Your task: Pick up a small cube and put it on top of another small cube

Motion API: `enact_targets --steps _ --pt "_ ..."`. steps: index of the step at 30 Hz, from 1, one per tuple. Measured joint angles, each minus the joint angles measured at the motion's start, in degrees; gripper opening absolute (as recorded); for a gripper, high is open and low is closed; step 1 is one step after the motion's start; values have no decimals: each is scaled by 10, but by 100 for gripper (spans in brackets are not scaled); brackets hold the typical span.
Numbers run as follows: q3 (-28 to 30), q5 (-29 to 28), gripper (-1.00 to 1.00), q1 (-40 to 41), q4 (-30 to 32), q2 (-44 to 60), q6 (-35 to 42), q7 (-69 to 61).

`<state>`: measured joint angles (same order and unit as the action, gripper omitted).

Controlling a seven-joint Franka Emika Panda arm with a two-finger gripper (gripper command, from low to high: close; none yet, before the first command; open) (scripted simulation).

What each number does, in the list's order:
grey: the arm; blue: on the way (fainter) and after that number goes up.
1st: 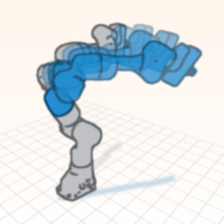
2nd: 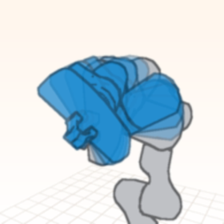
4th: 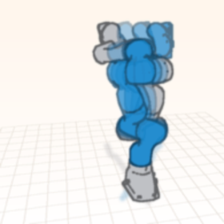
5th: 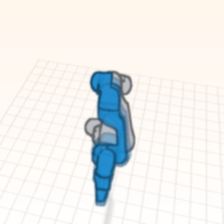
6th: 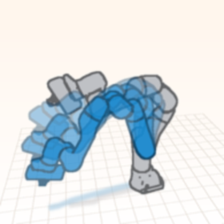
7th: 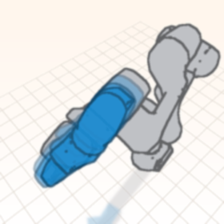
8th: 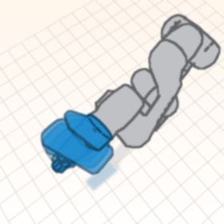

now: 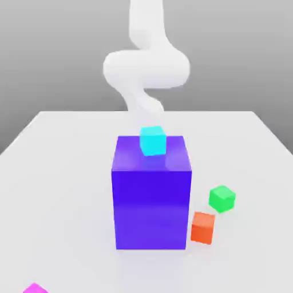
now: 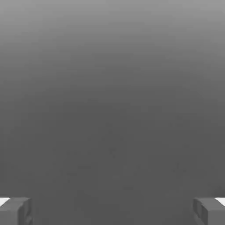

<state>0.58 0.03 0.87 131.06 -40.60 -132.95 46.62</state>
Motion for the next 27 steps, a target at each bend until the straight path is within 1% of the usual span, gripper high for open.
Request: enact_targets --steps 14,27 --pt "43 12 0 43 -40 294 -66 37" --pt "72 52 0 95 -78 565 -125 50"
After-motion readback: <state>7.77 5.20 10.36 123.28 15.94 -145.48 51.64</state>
